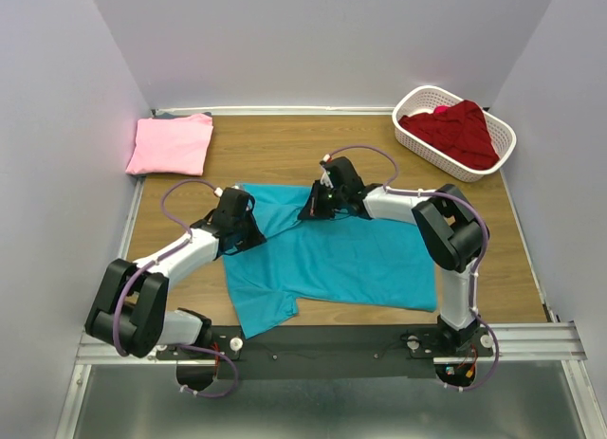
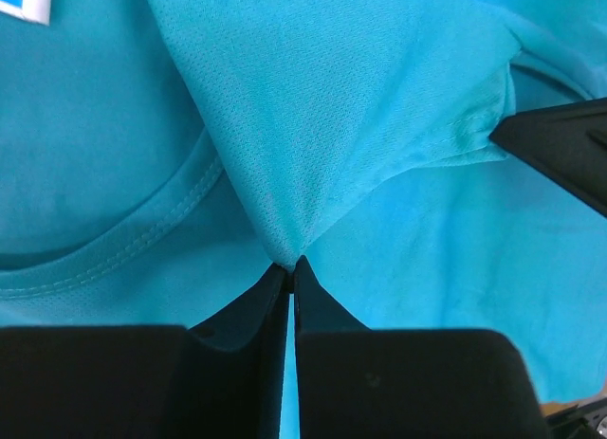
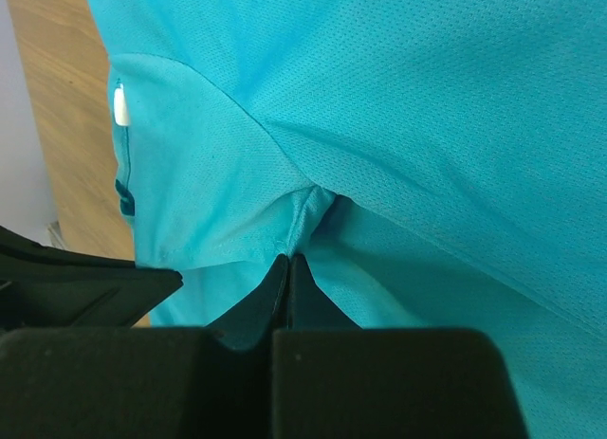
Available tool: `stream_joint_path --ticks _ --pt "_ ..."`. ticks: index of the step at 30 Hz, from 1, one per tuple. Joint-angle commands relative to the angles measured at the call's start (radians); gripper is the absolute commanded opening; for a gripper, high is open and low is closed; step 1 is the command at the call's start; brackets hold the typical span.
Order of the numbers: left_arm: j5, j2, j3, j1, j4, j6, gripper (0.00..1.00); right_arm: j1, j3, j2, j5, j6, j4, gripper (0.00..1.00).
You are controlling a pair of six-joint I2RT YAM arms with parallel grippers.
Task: Fold and stack the t-shirts
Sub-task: Fold the tshirt
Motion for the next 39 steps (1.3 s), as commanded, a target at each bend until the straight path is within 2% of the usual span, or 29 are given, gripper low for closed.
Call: stream_joint_path --ticks 1,17,23,26,27,31,34,36,39 --pt "0.049 0.024 0.001 0.009 -0.031 -0.003 0.13 -0.005 0.033 0.013 -0.009 -0.041 -0.078 0.01" --pt "0.023 0.067 0.010 0.072 -0.037 0.045 0.13 -0.008 0.051 0.025 -0.019 -0.104 -0.153 0.02" --pt "0.064 0.055 0.010 0.073 -0.039 0.048 0.20 -0.008 0.056 0.037 -0.017 -0.114 -0.167 0.05" --pt "0.100 0.015 -0.002 0.073 -0.043 0.039 0.29 -0.006 0.051 0.033 -0.017 -0.128 -0.170 0.12" --pt "0.103 -0.021 -0.010 0.073 -0.055 0.026 0.37 -0.008 0.050 0.021 -0.020 -0.134 -0.173 0.15" --pt "0.003 -0.158 0.001 0.093 -0.124 -0.032 0.56 -0.009 0.039 -0.048 -0.009 -0.169 -0.179 0.38" --pt "-0.046 -0.250 0.011 0.185 -0.103 -0.017 0.72 -0.040 0.004 -0.122 -0.002 -0.196 -0.181 0.49" --pt "-0.044 -0.247 0.036 0.254 -0.077 0.014 0.81 -0.075 -0.024 -0.162 0.009 -0.208 -0.181 0.50" --pt "-0.046 -0.133 0.090 0.282 0.001 0.086 0.81 -0.202 -0.082 -0.225 0.026 -0.226 -0.181 0.50"
